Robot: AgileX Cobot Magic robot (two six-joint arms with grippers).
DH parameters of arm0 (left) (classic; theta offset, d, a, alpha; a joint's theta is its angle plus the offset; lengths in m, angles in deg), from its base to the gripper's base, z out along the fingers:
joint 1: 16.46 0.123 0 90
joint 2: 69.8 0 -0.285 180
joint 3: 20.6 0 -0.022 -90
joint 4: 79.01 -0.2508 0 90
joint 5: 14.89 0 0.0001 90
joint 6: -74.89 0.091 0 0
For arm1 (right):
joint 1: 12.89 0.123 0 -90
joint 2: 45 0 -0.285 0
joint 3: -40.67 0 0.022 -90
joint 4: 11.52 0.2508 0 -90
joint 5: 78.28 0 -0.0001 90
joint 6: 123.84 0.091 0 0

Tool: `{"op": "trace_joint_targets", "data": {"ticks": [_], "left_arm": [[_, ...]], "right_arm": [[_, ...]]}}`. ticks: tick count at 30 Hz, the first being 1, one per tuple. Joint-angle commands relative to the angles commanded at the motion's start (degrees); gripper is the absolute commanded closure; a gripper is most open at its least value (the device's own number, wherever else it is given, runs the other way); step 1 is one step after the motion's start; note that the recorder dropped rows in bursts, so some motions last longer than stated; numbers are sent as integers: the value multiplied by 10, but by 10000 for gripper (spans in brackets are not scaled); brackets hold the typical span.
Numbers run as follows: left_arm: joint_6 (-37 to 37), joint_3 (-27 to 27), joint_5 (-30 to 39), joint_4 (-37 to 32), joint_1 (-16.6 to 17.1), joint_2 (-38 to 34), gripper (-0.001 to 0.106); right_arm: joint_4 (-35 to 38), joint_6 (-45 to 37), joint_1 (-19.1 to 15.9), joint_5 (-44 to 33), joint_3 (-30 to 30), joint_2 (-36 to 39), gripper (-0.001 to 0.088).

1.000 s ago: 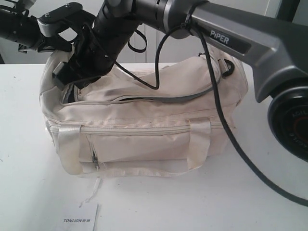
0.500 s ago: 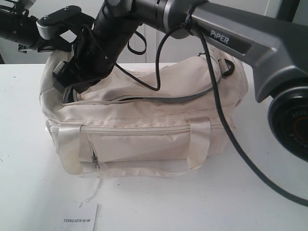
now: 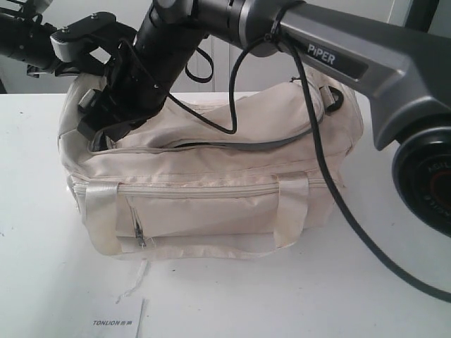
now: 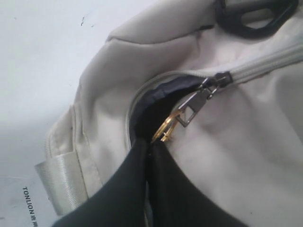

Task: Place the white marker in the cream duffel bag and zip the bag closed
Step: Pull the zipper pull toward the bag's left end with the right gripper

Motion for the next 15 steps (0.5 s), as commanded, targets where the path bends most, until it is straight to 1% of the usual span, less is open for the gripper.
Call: {"op": "trace_joint_targets", "data": {"ticks": [15], "left_arm": [[-1,0,0,0,0,0,1053]], "right_arm": [[12,-23,0,-17,0,-6,868]]}}
